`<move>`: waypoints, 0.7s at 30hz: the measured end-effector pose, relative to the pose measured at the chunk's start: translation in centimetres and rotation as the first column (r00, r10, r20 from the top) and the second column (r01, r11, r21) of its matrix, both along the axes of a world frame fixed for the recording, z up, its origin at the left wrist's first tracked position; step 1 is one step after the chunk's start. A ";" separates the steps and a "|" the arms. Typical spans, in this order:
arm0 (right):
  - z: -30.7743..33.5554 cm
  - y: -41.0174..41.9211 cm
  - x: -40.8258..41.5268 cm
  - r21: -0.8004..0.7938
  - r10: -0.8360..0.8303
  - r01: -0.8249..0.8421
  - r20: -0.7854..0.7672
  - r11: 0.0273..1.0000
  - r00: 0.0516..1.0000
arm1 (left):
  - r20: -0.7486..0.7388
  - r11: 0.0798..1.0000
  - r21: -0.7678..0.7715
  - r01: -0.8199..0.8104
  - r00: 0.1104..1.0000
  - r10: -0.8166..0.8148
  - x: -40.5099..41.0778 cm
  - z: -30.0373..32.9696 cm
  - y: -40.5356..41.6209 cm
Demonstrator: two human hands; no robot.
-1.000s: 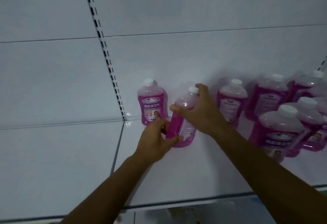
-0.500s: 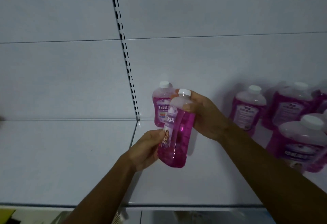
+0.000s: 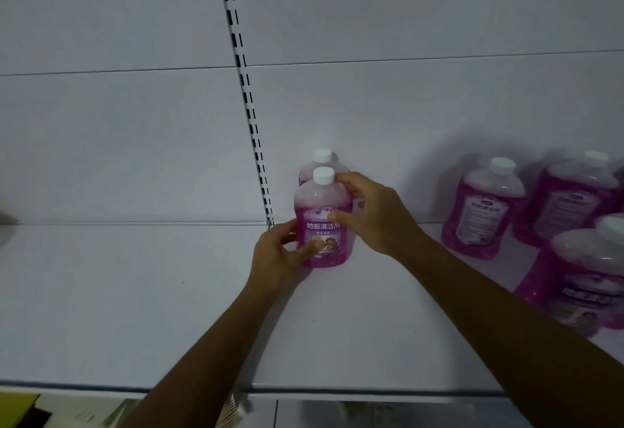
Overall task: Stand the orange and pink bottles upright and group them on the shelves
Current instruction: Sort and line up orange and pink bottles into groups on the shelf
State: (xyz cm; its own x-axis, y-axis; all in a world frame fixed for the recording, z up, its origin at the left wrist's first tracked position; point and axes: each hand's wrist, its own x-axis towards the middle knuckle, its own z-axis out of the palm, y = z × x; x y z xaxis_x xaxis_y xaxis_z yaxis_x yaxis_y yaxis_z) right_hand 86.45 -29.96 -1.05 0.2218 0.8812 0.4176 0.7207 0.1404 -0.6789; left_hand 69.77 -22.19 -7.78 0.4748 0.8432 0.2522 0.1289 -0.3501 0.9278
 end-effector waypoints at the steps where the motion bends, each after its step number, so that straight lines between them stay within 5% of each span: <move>1: -0.3 0.2 -0.2 -0.006 -0.007 0.007 0.015 1.000 1.000 | -0.020 1.000 0.020 -0.014 1.000 0.014 0.1 0.0 0.1; 17: -1.1 -0.2 -0.5 0.045 -0.178 0.174 0.096 0.984 0.979 | -0.152 0.991 0.133 0.016 0.988 0.005 1.1 -0.4 0.2; 21: -1.0 -1.0 -0.7 -0.016 -0.162 0.165 0.128 0.986 0.978 | -0.166 0.922 0.233 -0.309 0.922 0.351 0.8 -1.2 -1.5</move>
